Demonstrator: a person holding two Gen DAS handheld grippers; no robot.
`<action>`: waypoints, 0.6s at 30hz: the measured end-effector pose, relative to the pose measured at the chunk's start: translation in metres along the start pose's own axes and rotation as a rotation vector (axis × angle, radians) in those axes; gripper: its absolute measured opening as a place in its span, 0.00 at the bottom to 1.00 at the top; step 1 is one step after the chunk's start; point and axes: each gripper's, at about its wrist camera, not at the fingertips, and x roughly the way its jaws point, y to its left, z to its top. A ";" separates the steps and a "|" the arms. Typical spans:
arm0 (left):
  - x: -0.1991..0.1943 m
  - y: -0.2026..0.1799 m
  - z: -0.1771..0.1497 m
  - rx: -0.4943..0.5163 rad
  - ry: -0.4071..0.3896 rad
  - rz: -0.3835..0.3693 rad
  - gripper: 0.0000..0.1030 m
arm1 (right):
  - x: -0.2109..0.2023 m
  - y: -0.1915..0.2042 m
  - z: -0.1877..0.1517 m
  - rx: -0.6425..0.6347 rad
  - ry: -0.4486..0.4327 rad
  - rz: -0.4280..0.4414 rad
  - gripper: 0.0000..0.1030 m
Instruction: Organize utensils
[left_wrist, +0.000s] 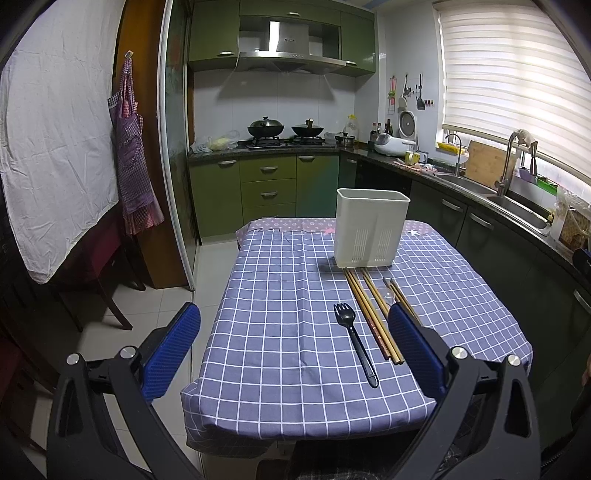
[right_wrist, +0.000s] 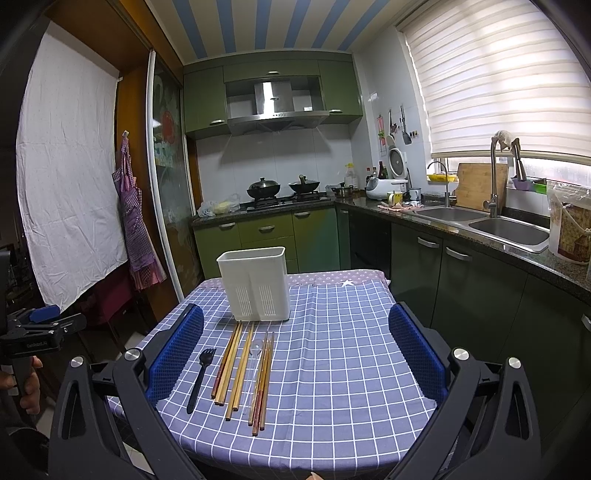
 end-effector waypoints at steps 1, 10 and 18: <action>0.000 0.000 -0.001 0.000 0.000 0.001 0.94 | 0.000 0.000 0.000 0.001 0.000 0.000 0.96; 0.001 -0.001 -0.001 0.001 0.004 -0.001 0.94 | 0.001 -0.002 -0.001 0.000 0.005 0.001 0.96; 0.035 -0.005 0.006 0.016 0.085 -0.029 0.94 | 0.032 -0.003 -0.001 -0.028 0.081 -0.021 0.96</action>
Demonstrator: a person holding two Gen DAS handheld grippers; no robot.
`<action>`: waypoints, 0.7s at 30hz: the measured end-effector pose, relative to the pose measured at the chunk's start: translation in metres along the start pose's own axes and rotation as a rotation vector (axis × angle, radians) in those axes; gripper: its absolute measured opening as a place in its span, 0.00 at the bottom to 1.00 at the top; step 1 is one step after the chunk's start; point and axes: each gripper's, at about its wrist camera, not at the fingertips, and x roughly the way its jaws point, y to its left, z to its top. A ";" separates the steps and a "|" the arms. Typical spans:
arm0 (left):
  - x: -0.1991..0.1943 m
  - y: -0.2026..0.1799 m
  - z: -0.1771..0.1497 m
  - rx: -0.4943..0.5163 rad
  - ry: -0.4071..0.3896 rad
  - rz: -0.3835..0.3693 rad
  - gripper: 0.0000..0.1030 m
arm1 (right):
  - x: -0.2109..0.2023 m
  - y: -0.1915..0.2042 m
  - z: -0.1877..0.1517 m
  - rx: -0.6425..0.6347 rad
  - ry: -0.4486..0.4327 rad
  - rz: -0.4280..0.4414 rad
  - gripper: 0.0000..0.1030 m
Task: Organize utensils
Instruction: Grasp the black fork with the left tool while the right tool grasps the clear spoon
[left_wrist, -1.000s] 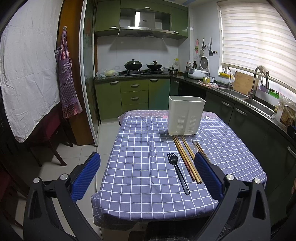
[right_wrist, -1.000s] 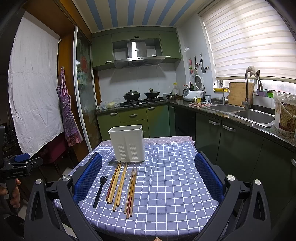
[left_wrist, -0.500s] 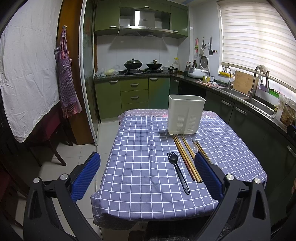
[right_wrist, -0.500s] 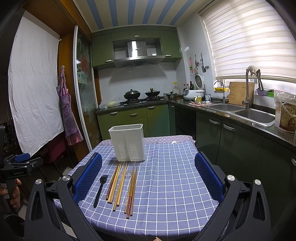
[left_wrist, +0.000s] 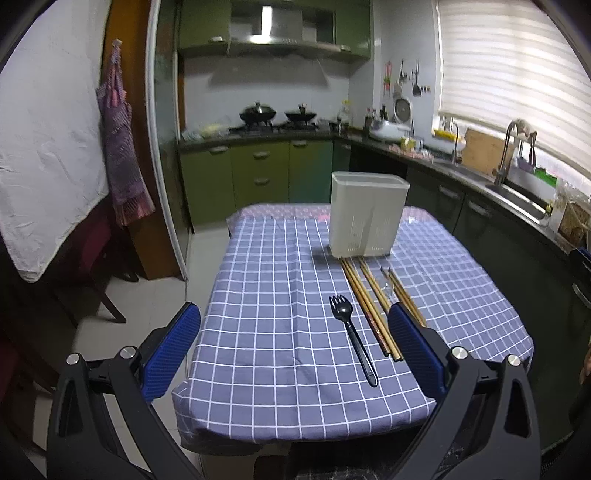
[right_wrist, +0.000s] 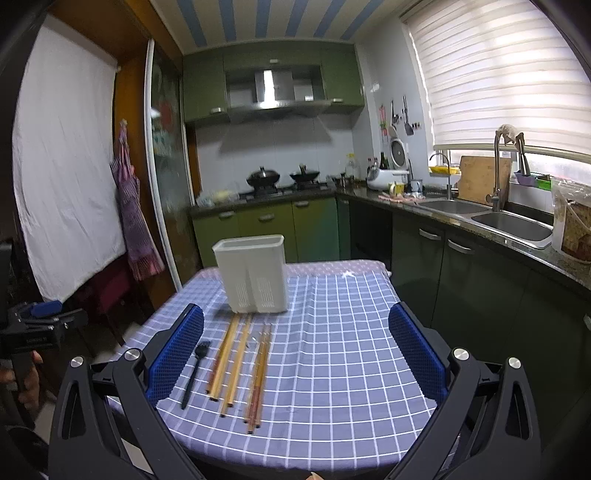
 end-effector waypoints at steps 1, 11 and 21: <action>0.010 0.000 0.003 0.004 0.025 -0.003 0.94 | 0.010 0.000 0.001 -0.009 0.033 -0.011 0.96; 0.110 -0.029 0.021 0.088 0.292 -0.024 0.94 | 0.117 0.009 0.006 -0.156 0.347 -0.013 0.96; 0.185 -0.056 0.027 0.081 0.560 -0.036 0.93 | 0.225 -0.015 -0.007 -0.056 0.731 0.095 0.94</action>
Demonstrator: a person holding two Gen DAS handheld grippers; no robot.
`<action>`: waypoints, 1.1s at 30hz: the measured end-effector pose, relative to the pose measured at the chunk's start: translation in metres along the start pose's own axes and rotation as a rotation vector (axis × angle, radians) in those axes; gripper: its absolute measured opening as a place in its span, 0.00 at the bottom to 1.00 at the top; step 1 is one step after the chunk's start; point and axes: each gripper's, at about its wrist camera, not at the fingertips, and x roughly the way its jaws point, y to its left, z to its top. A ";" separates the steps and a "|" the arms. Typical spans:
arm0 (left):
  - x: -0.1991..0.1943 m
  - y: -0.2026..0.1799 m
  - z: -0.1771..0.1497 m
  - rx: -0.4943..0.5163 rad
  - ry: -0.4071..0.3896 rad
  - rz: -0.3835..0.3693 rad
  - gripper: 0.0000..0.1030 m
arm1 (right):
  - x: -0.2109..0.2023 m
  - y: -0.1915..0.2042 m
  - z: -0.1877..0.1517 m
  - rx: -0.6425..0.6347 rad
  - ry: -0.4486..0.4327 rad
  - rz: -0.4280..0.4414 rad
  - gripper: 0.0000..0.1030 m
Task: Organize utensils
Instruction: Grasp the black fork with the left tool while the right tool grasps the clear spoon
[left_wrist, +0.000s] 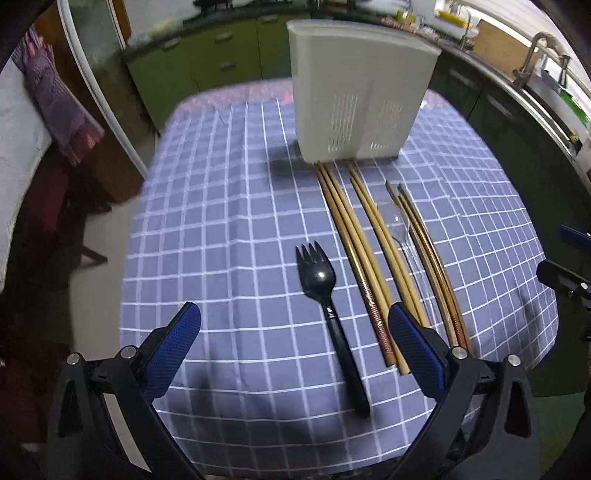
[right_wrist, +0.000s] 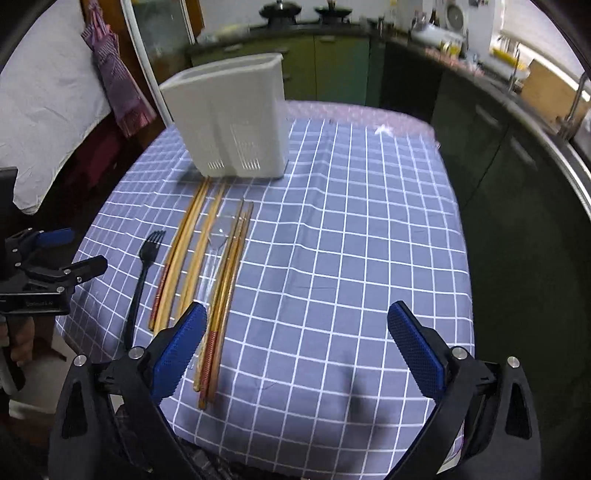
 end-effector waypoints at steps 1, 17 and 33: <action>0.003 0.000 0.001 -0.015 0.020 -0.005 0.92 | 0.004 -0.001 0.003 0.011 0.018 0.014 0.93; 0.065 -0.012 0.007 -0.160 0.231 -0.063 0.26 | 0.021 0.008 0.009 -0.040 0.076 0.085 0.81; 0.064 -0.010 0.028 -0.140 0.156 -0.067 0.08 | 0.029 0.015 0.014 -0.073 0.120 0.096 0.56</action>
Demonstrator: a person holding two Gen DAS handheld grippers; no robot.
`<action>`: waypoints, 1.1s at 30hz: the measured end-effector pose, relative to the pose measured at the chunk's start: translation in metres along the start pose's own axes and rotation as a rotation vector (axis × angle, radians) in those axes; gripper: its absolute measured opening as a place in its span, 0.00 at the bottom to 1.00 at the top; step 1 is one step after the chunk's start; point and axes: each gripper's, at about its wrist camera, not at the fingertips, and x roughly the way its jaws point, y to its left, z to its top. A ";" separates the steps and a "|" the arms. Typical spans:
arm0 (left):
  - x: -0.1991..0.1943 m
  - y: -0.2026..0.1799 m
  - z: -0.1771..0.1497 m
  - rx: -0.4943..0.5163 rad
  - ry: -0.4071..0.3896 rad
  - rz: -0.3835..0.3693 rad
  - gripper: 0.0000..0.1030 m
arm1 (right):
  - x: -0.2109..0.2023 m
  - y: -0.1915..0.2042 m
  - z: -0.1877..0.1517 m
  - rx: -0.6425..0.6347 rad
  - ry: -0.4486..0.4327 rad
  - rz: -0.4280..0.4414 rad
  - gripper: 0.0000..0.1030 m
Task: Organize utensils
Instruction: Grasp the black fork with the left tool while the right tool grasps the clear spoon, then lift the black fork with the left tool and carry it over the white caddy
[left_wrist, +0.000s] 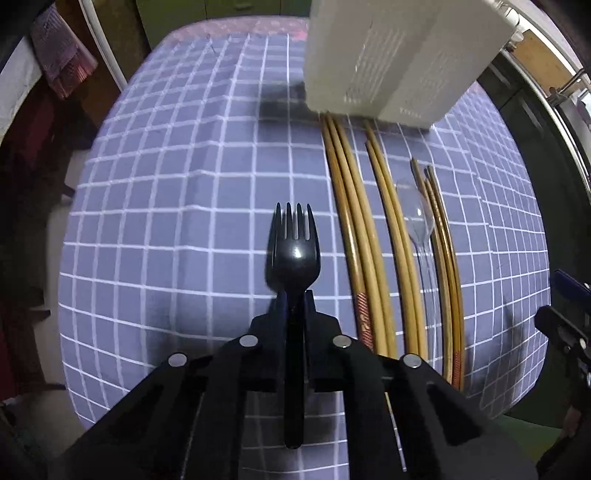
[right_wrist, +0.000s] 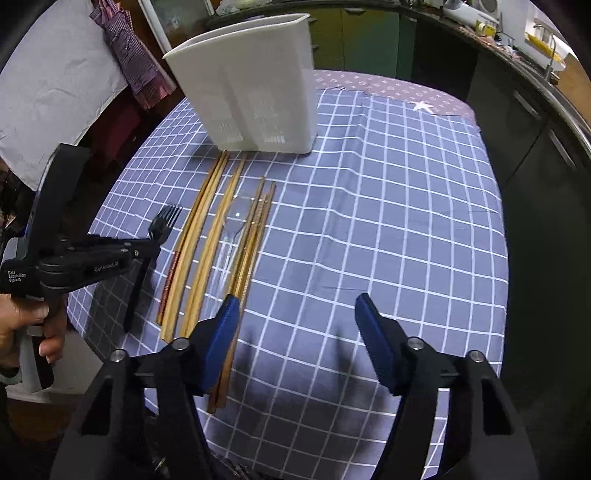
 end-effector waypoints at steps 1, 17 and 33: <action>-0.005 0.003 0.001 0.003 -0.022 -0.003 0.08 | 0.002 0.004 0.002 -0.004 0.007 0.004 0.53; -0.057 0.043 -0.029 0.035 -0.200 -0.041 0.08 | 0.083 0.067 0.060 -0.026 0.221 0.001 0.13; -0.051 0.048 -0.035 0.069 -0.198 -0.073 0.08 | 0.115 0.075 0.073 -0.008 0.287 -0.084 0.13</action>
